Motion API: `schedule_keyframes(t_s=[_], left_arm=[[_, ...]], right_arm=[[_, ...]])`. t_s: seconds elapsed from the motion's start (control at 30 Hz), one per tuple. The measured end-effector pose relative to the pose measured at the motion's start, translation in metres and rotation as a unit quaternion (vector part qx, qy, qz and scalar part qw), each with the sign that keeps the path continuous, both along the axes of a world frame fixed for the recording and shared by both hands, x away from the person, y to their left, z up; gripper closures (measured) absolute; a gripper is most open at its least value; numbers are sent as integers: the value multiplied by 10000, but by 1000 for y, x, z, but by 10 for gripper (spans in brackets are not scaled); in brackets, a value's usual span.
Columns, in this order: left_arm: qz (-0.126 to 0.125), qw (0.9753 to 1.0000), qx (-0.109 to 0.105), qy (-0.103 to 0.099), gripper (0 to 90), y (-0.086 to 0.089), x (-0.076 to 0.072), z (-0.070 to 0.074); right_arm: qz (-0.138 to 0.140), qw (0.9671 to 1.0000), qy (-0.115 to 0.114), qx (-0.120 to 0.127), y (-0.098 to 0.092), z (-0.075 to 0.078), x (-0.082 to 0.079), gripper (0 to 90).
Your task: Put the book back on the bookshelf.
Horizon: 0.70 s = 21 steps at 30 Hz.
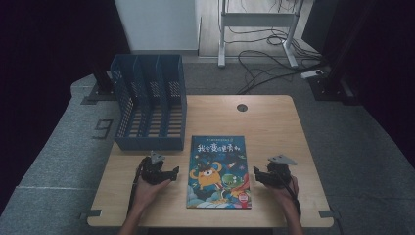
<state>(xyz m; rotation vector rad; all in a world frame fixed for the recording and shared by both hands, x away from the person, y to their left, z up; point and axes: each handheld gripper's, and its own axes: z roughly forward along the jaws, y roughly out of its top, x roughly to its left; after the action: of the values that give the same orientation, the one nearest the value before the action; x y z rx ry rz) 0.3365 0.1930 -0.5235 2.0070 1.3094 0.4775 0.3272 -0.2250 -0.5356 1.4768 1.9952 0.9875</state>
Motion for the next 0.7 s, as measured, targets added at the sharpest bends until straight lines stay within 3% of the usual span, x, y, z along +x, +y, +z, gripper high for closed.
schedule_keyframes(t_s=[0.17, 0.27, 0.37, 0.43, 0.57, 0.7], left_arm=[[-62, 9999, -83, -133, 148, -5, 2, 15], [-85, 9995, -212, -232, 163, -4, -2, 14], [-246, 9996, -45, -97, 160, -11, -4, 9], [-278, 9996, -62, -76, 177, -16, -6, 8], [-439, 9990, -65, -47, 184, -28, -10, 8], [-562, 9979, -316, 43, 193, -32, -12, 7]], right_arm=[[6, 9995, -176, 243, 12, 14, 9, 232], [184, 9987, -154, 447, 25, 14, 9, 236], [361, 9990, -144, 237, 40, 12, 7, 232], [434, 9986, -118, 295, 48, 10, 4, 233], [589, 9982, -82, 91, 64, 3, -1, 227], [772, 9970, -49, -53, 75, -3, -3, 216]])
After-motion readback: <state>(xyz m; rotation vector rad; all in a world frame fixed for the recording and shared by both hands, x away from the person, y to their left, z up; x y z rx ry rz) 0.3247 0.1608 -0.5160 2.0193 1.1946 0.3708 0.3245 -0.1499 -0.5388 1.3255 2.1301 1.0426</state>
